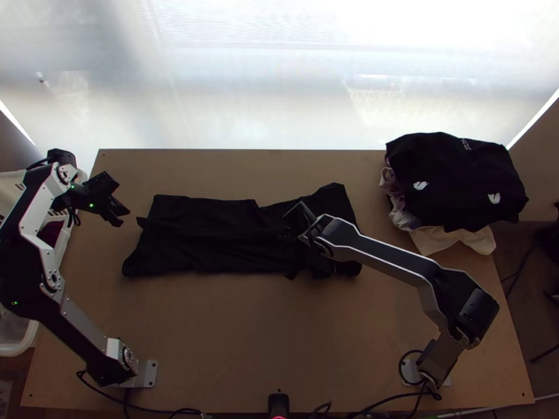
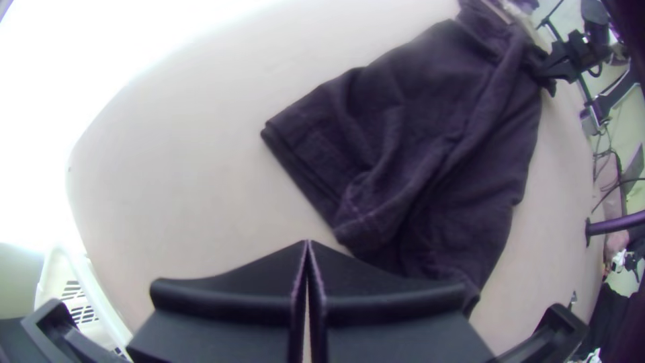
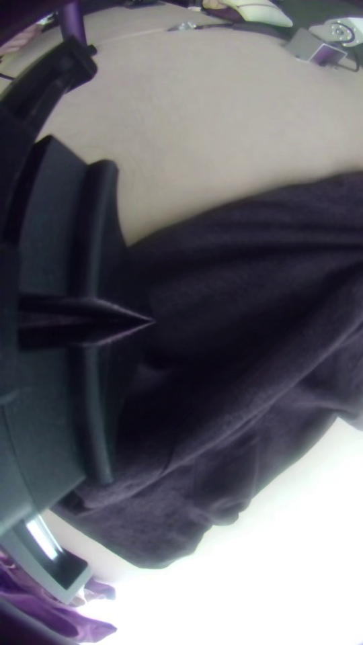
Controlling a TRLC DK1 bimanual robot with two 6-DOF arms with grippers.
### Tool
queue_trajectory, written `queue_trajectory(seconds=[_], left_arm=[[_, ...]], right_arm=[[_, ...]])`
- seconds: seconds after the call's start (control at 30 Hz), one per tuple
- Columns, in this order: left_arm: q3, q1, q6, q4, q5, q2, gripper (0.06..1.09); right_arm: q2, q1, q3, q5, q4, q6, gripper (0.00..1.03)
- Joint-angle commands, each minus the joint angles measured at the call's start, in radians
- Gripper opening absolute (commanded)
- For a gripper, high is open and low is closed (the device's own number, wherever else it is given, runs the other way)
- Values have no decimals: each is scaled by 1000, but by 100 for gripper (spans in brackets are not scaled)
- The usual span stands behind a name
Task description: Fold the t-shirt
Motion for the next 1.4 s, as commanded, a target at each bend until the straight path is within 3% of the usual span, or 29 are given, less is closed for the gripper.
queue_trajectory(seconds=[0.0, 0.07, 0.1, 0.13, 0.33, 0.73, 0.9, 1.07, 1.37], left_arm=[[-98, -33, 52, -12, 67, -140, 34], [-218, -53, 76, 79, 77, -246, 85], [-287, -65, 81, 134, 75, -308, 102], [-351, -82, 90, 186, 73, -366, 104], [-683, -166, 130, 426, 37, -648, 104], [-1164, -347, 225, 642, -75, -1088, 104], [-1219, -379, 247, 668, -89, -1121, 104], [-1344, -476, 247, 769, -172, -1170, 104], [-1335, -459, 258, 984, -207, -986, 104]], right_arm=[[0, 0, 4, -1, -1, 2, 3], [1, 0, 6, -1, 1, 2, 3], [1, 0, 6, -1, -1, 2, 3], [1, 0, 4, -1, -1, 2, 3], [4, -1, 6, -1, -1, 2, 3], [16, -20, 20, -1, -4, 2, 3], [29, -20, 38, -1, -4, 2, 3], [38, -21, 46, -1, -5, 2, 3], [36, -32, 47, -3, -11, 3, 3]])
